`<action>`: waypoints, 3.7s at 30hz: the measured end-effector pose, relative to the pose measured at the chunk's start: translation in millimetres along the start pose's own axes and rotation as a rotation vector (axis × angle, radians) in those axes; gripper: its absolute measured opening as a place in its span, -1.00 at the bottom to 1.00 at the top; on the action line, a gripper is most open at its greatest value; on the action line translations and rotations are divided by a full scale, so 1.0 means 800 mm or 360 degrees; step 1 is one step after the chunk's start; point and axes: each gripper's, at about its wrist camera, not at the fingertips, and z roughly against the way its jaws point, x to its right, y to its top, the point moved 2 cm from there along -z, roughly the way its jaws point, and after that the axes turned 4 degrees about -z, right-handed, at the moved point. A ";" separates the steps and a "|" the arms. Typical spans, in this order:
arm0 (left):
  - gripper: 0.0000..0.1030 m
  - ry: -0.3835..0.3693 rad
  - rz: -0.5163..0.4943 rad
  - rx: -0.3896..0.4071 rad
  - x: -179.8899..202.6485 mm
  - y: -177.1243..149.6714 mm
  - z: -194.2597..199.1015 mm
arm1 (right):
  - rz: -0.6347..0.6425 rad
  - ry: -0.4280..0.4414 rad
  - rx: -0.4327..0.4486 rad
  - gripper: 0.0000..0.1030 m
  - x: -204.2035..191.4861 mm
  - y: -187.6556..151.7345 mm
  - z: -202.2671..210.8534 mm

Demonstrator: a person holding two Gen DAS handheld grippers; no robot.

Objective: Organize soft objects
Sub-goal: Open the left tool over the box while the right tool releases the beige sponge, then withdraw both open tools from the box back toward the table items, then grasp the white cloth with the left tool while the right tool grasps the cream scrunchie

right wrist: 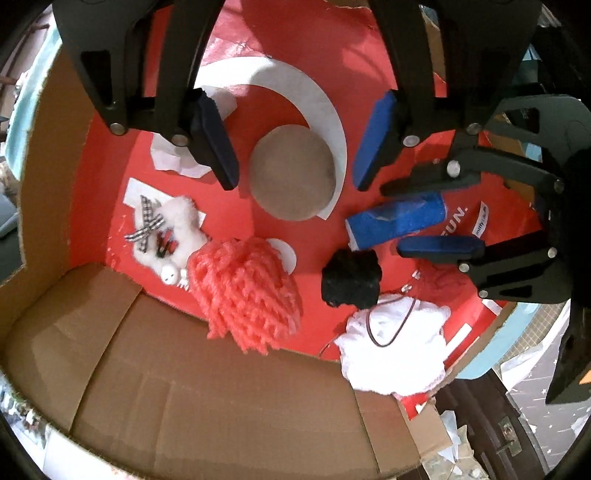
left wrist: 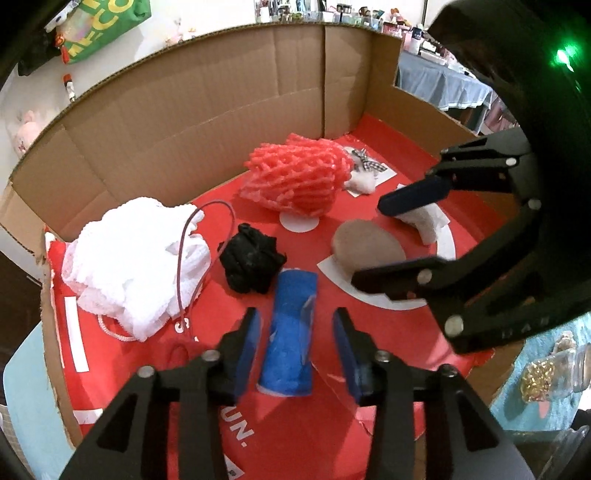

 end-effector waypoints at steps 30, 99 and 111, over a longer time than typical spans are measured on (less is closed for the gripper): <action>1.00 0.0170 0.0396 0.0933 0.093 -0.097 0.309 | -0.0238 -0.0125 0.0837 0.65 -0.072 -0.155 0.320; 0.63 0.0154 0.0477 0.0467 0.236 -0.238 0.118 | -0.0652 -0.0500 0.0717 0.72 -0.032 -0.405 0.153; -0.61 0.0066 0.0436 0.0414 0.226 -0.233 0.113 | -0.0518 -0.0217 0.0658 -0.51 -0.041 -0.394 0.139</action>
